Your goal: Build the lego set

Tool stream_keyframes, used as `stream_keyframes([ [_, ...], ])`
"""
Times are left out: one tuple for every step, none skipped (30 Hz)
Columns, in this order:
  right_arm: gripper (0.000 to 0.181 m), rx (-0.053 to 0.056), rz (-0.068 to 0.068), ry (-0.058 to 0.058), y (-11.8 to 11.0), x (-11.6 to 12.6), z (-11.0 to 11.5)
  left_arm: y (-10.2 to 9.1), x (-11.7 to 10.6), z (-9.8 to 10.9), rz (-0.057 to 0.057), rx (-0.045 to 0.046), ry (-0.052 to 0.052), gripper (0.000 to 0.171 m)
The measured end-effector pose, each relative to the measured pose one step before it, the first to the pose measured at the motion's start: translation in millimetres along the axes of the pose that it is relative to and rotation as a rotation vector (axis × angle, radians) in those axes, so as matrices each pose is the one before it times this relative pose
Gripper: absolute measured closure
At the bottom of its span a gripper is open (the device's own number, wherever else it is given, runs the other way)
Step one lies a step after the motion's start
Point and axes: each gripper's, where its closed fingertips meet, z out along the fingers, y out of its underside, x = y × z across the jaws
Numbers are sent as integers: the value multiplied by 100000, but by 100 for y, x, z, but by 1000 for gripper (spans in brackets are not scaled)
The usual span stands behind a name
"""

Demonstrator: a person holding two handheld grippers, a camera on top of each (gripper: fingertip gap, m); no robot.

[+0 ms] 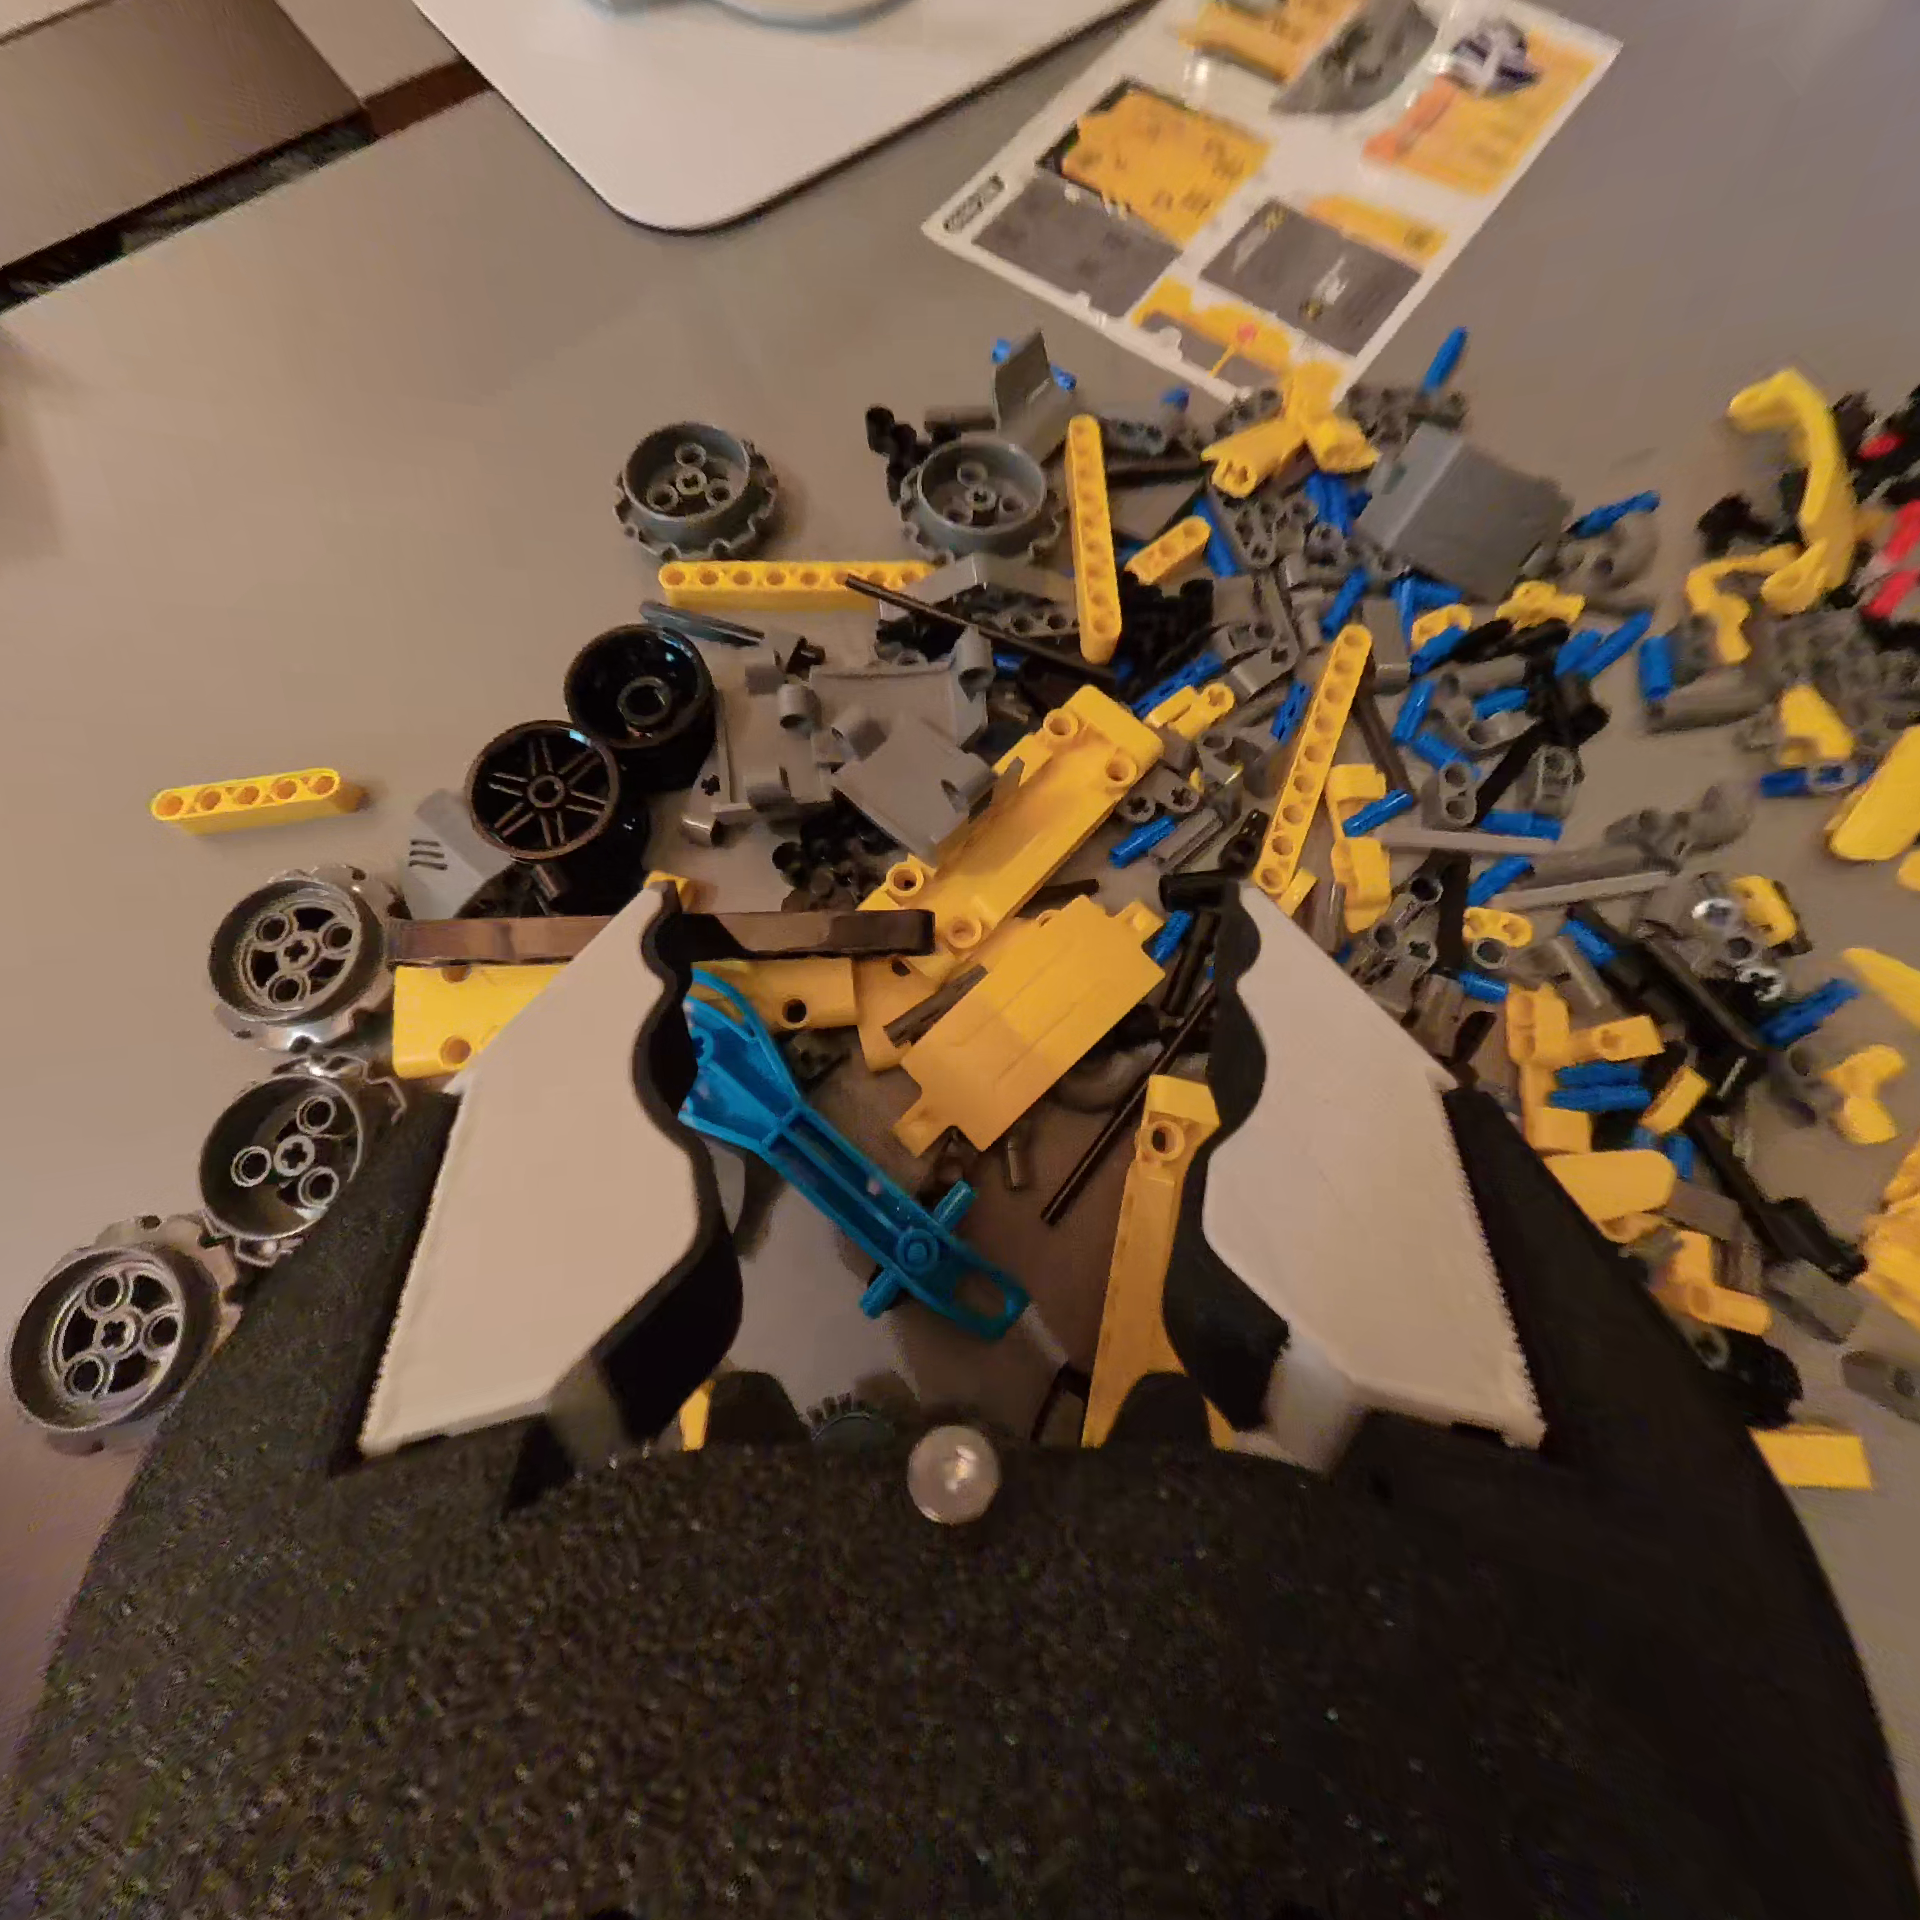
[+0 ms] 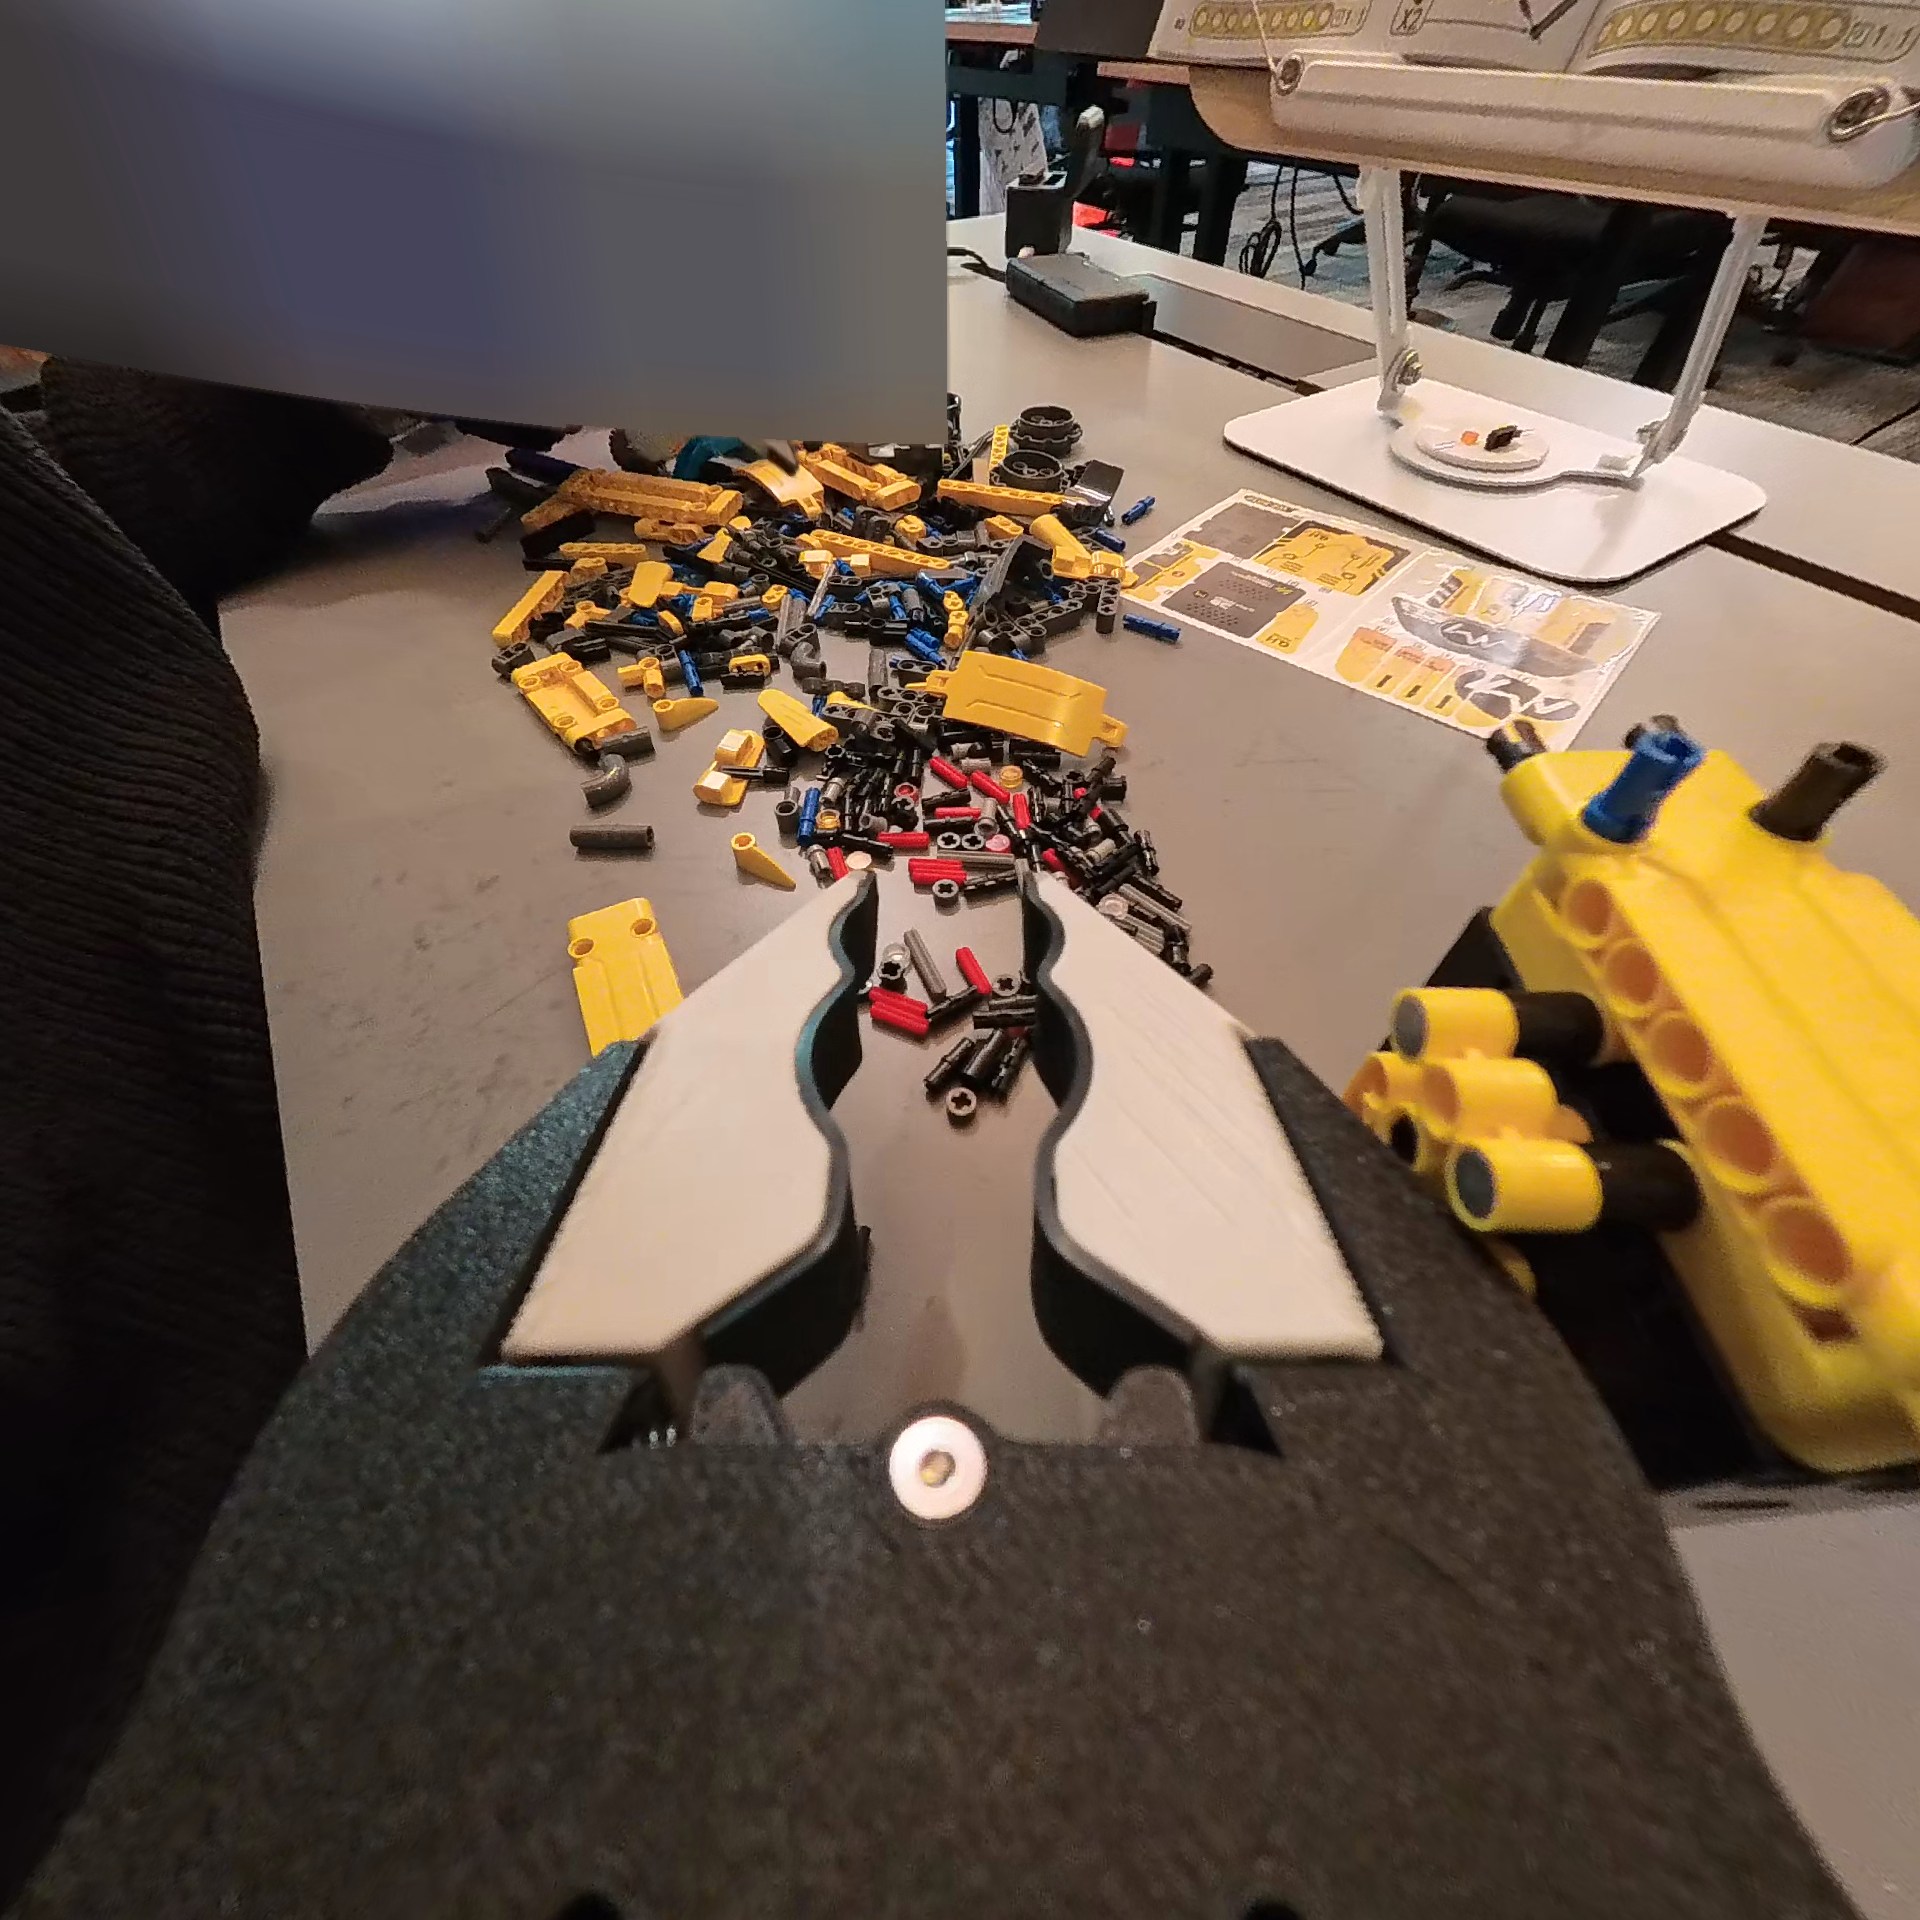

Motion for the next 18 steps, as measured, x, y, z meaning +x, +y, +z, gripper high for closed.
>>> stream_keyframes([
  [154, -154, 69, -87, 22, -4, 18, 292, 87, 308, 1306, -2007, -1056, 71],
  [154, -107, 73, -80, 10, 1, 6, 159, 141, 266, 1967, -1220, -809, 71],
  [154, 1, 7, -89, -3, -9, 9, 118, 214, 212, 2279, -1146, -517, 72],
  [154, 70, -15, -103, -7, -18, -4, 208, 252, 263, 1709, -1638, 89, 73],
  [154, 55, -3, -52, -4, -2, -9, 191, 132, 273, 1485, -1238, -559, 73],
  [154, 17, -42, -26, -10, -14, -7, 182, 119, 218, 1178, -1394, -390, 75],
  [154, 0, -103, 20, -1, 1, 4, 53, 185, 117, 551, -591, 429, 78],
  [154, -75, -138, 12, 16, -16, 10, -195, 67, -66, -388, 1106, 221, 85],
  [154, -142, -131, -52, 14, -21, 11, -56, -138, -55, 500, 232, -1223, 93],
  [153, -114, -94, -89, 17, -16, 20, 41, -69, -76, 804, -298, -728, 103],
  [154, -14, -25, -101, 1, -21, 3, -39, 19, -61, 495, 269, -127, 111],
  [154, 54, 55, -143, -15, -6, -7, -69, 36, -48, 35, 467, 287, 114],
  [154, 109, 65, -139, -10, -10, -9, -44, 47, -24, -139, 208, 406, 117],
  [154, 134, 30, -123, -21, -19, -15, -19, -42, -27, 4, 124, -75, 123],
  [154, 78, 16, -127, -7, -14, -7, -19, -81, -65, 311, 211, -402, 128],
  [154, 20, 0, -67, -2, 0, -3, -111, -22, -129, 207, 790, -49, 136],
  [154, -7, -8, -51, -3, -11, 12, -160, 19, -137, 77, 1026, 299, 137],
  [154, -7, 14, -60, 1, -9, -1, -110, 14, -104, -182, 715, 398, 137],
])
